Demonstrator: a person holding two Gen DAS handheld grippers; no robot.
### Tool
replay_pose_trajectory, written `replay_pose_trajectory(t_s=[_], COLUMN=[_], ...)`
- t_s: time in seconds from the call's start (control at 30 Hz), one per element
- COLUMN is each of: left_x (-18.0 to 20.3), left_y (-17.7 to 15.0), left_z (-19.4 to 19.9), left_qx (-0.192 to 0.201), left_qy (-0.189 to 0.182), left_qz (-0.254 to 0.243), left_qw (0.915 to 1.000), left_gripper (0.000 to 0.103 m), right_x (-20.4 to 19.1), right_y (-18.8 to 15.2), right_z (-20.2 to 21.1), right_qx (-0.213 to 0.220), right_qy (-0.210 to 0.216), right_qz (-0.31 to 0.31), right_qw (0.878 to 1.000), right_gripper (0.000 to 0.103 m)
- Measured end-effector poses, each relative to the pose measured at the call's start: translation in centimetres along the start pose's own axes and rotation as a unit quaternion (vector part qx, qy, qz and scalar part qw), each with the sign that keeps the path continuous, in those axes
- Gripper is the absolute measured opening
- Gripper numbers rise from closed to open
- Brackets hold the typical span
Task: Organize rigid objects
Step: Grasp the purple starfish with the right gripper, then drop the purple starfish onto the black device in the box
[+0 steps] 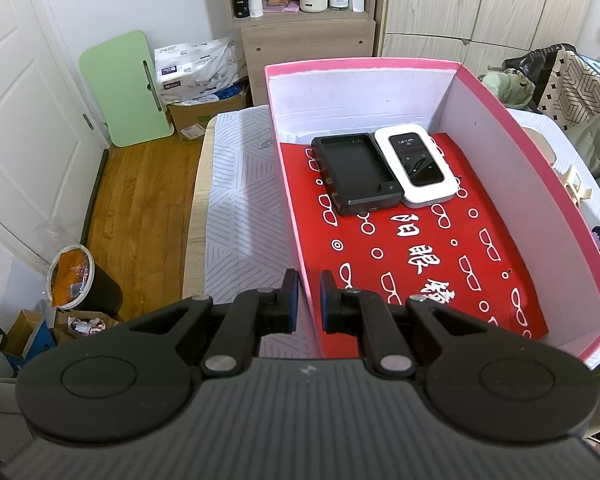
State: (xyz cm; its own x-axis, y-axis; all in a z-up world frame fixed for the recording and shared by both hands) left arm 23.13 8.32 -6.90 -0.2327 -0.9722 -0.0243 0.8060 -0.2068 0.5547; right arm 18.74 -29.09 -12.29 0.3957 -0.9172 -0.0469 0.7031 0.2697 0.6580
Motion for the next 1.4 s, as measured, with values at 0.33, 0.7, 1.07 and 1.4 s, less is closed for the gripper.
replay_pose_trajectory(t_s=[0.33,0.7,1.07,1.4], left_x=[0.0,-0.1,-0.3,-0.1], left_y=[0.0,-0.2,-0.4,-0.3], left_z=[0.1,0.3,0.5,0.4], left_qx=[-0.002,-0.004,0.010,0.014], left_qy=[-0.001,-0.015,-0.033,-0.038], left_qz=[-0.001,0.002,0.011,0.009], left_qw=[1.0000,0.9999,0.9993,0.9991], left_gripper=[0.010,0.010,0.010,0.011], right_x=[-3.2,-13.9,-18.2,-17.6], right_y=[3.7,12.8,17.1,20.0], right_z=[4.2,3.7,-9.1,-14.0], right_qx=[0.070,0.088,-0.072,-0.090], right_qy=[0.016,0.152,0.154,0.093], right_qz=[0.013,0.081,0.011,-0.009], right_qw=[0.997,0.981,0.985,0.992], right_gripper=[0.045,0.045,0.045,0.046])
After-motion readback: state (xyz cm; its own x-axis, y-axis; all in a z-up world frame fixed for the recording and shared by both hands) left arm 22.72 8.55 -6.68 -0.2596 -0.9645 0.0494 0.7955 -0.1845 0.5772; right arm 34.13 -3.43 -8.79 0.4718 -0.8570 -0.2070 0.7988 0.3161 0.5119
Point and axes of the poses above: each gripper's, at about its wrist camera, not at the fingertips, and z roughly against the way its jaws point, x to its right, y to its top, the point moved 9 cm from there along -z, roughly the way its jaws point, and after that the axes turned 1 degree about -z, right-handed, at the moved point
